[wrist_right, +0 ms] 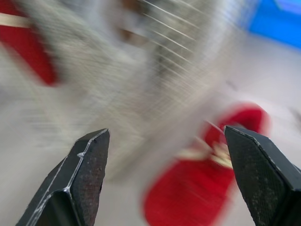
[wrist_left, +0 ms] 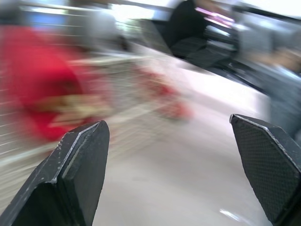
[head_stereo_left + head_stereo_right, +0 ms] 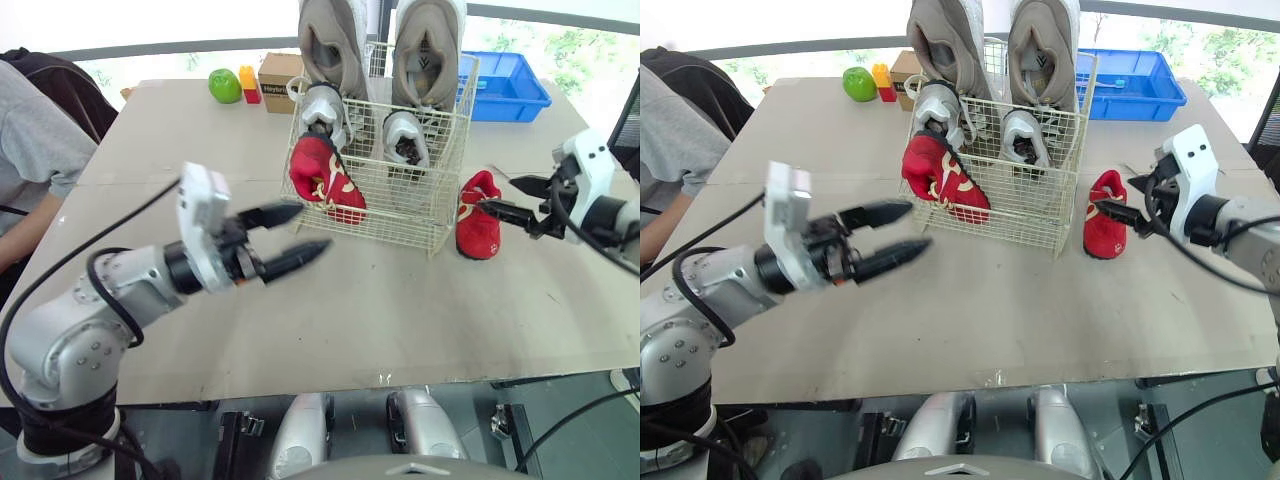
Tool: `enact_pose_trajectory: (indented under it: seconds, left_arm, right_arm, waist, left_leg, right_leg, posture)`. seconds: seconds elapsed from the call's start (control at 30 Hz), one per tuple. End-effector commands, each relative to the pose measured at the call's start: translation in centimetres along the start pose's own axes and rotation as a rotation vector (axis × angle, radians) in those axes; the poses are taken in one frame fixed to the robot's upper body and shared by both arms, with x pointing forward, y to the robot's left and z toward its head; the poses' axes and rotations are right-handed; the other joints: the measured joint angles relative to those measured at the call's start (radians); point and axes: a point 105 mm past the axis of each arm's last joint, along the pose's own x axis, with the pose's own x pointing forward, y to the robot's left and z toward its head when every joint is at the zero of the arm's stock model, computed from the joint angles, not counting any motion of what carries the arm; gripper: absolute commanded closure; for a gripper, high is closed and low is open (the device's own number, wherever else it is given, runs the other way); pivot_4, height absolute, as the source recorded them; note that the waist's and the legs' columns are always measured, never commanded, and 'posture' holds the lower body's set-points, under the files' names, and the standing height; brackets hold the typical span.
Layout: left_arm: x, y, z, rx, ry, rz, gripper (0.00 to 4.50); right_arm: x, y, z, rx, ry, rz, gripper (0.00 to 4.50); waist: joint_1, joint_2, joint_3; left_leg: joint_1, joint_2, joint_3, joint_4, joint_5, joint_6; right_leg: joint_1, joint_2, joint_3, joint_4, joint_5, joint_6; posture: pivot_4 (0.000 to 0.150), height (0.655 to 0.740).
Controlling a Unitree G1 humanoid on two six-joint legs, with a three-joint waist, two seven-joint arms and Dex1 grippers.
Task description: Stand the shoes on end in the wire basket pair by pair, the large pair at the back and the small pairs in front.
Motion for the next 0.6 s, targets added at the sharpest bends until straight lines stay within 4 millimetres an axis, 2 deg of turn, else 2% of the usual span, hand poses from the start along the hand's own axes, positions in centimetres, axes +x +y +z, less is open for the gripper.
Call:
enact_pose_trajectory:
  seconds: [0.03, 0.2, 0.3, 0.43, 0.6]
  left_arm:
    - [0.6, -1.2, 0.4, 0.068, -0.013, -0.065, 0.08]
    - [1.1, -2.0, 0.7, 0.113, -0.017, -0.135, 0.08]
    - [1.0, -2.1, 0.7, 0.123, -0.017, -0.147, 0.08]
    - [0.8, -2.1, 0.2, 0.116, -0.017, -0.127, 0.08]
    - [0.7, -2.3, 0.1, 0.101, -0.042, -0.099, 0.08]
  right_arm:
    - [1.6, -1.8, -0.9, 0.040, 0.090, -0.045, 0.78]
    - [2.9, -4.0, -1.5, 0.078, 0.152, -0.044, 0.78]
    - [3.0, -5.3, -1.5, 0.124, 0.159, -0.051, 0.78]
    - [2.2, -6.0, -0.9, 0.169, 0.138, -0.027, 0.78]
    - [2.1, -6.6, -1.5, 0.194, 0.148, -0.019, 0.78]
  waist:
    - [0.000, 0.000, 0.000]
    - [0.001, 0.001, 0.000]
    - [0.000, 0.001, 0.000]
    - [0.000, 0.001, 0.001]
    - [-0.001, 0.001, 0.001]
  left_leg:
    - [0.000, 0.000, 0.000, 0.000, 0.000, 0.000]
    - [-0.001, 0.000, 0.000, -0.004, 0.000, 0.000]
    - [-0.001, 0.000, 0.000, -0.006, 0.000, 0.000]
    - [-0.001, 0.000, 0.000, -0.008, 0.000, 0.000]
    - [-0.001, 0.001, 0.000, -0.008, 0.000, 0.000]
  right_leg:
    - [0.000, 0.000, 0.000, 0.000, 0.000, 0.000]
    - [-0.002, 0.003, 0.001, -0.001, 0.002, 0.004]
    - [-0.002, 0.003, 0.001, -0.002, 0.002, 0.004]
    - [-0.003, 0.003, 0.001, -0.003, 0.002, 0.004]
    - [-0.004, 0.003, 0.001, -0.003, 0.002, 0.004]
  posture:
    - [0.150, 0.7400]
    - [0.150, 0.7400]
    - [0.150, 0.7400]
    - [0.150, 0.7400]
    - [0.150, 0.7400]
